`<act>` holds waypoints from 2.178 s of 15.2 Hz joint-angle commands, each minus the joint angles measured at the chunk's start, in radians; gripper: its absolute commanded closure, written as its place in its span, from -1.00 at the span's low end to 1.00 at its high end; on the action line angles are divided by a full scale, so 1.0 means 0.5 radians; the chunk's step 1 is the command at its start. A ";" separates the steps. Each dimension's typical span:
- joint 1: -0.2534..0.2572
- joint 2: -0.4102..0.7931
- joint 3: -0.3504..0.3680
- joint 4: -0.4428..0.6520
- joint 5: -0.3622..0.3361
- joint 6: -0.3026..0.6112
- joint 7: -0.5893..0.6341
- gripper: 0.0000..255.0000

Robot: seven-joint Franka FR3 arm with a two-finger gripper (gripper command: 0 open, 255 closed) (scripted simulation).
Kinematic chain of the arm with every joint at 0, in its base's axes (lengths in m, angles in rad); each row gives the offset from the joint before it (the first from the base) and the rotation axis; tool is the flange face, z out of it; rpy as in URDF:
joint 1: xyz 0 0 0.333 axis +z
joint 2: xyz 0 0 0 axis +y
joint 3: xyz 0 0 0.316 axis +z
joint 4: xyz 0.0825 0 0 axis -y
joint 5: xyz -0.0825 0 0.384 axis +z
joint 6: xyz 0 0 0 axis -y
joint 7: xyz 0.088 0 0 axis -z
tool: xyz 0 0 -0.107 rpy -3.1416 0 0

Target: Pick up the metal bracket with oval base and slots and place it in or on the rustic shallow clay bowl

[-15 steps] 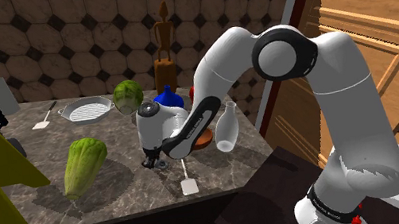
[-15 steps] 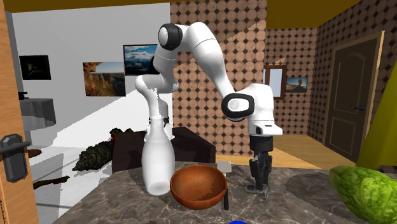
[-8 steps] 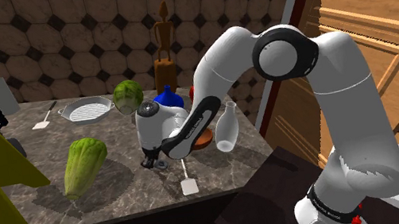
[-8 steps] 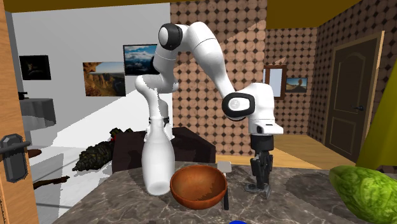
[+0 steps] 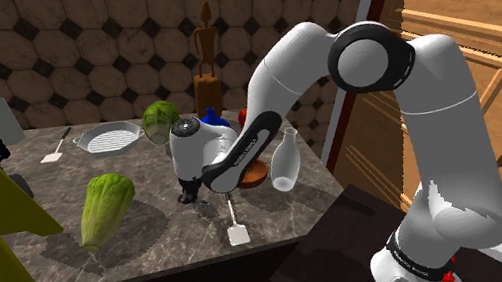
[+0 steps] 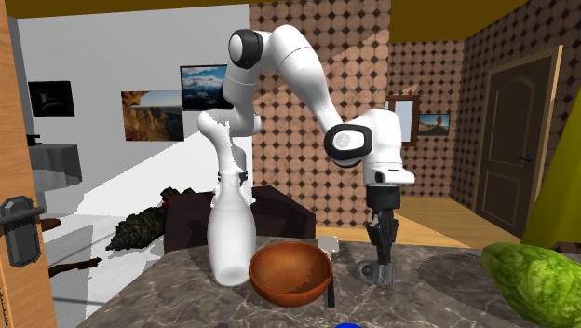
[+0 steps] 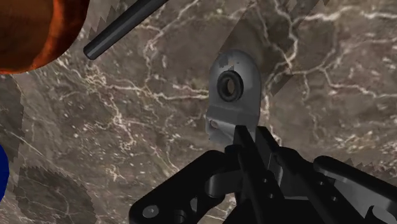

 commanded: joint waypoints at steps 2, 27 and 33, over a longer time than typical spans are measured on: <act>-0.023 -0.064 0.033 -0.019 0.039 -0.049 -0.039 1.00; -0.331 -0.617 0.174 -0.298 0.367 -0.241 -0.500 1.00; -0.555 -0.771 0.121 -0.531 0.463 -0.093 -0.811 1.00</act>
